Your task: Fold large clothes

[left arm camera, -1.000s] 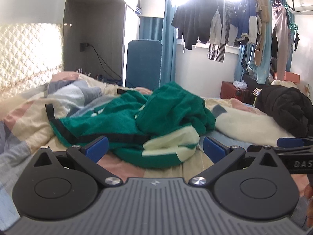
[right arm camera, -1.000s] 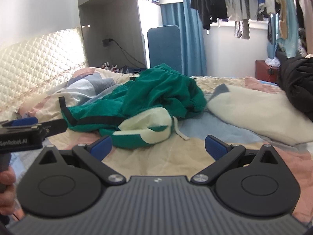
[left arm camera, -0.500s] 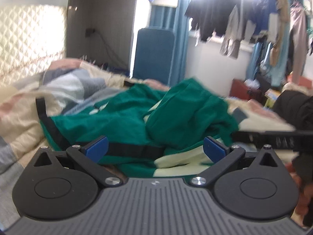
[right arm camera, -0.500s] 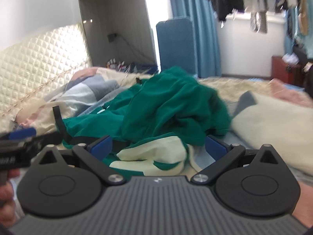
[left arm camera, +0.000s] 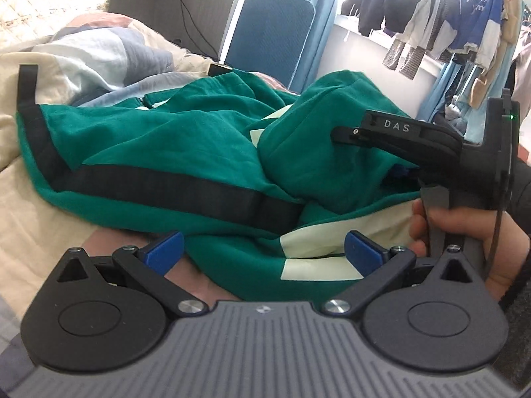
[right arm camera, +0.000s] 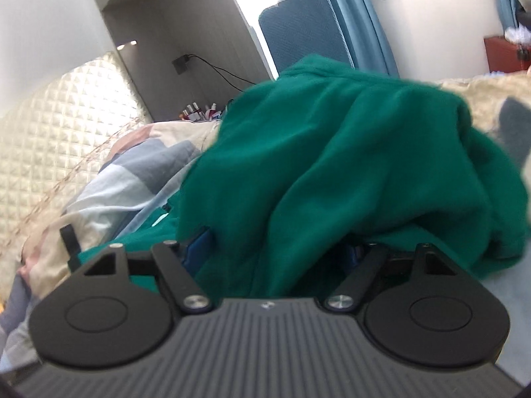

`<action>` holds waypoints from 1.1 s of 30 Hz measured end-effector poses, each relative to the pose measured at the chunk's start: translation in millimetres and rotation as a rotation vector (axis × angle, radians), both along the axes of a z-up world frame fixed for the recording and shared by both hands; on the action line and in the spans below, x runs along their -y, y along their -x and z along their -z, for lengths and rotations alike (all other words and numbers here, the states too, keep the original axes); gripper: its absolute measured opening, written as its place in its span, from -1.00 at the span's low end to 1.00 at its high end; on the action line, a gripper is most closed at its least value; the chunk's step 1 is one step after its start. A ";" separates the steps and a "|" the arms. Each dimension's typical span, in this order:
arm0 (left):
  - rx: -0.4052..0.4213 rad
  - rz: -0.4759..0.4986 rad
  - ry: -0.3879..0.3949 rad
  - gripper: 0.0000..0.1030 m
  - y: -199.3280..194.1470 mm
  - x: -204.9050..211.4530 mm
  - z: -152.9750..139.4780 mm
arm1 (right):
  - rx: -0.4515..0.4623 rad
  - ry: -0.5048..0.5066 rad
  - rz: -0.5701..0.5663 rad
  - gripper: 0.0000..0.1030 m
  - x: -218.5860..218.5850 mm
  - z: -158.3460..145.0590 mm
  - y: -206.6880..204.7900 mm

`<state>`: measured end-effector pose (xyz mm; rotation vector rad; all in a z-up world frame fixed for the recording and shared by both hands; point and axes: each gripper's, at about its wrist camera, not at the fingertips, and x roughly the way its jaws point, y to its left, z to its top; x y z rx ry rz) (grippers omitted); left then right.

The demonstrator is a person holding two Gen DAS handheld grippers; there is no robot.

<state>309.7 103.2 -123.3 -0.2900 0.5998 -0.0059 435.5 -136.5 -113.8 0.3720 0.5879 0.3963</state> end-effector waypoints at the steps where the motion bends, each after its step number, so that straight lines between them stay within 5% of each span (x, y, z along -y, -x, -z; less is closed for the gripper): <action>1: 0.003 -0.005 0.003 1.00 -1.7 -2.3 1.9 | 0.010 0.001 0.017 0.28 0.6 -1.7 0.5; 5: 0.017 -0.036 0.077 1.00 -1.7 -17.9 3.1 | 0.018 -0.025 0.020 -0.75 10.3 -23.1 13.9; 17: 0.105 -0.103 0.199 1.00 63.1 -55.2 -34.3 | 0.287 0.027 0.035 -0.82 35.5 -156.5 173.2; 24: 0.137 -0.068 0.267 1.00 107.4 -55.9 -58.0 | 0.371 0.028 0.037 -0.82 59.7 -206.6 276.4; 29: 0.137 -0.018 0.352 1.00 140.5 -49.3 -73.6 | 0.363 0.049 -0.013 -0.83 68.4 -217.3 342.3; 33: 0.100 0.001 0.419 1.00 164.2 -35.3 -78.1 | 0.252 0.158 -0.060 -0.83 62.4 -176.1 370.8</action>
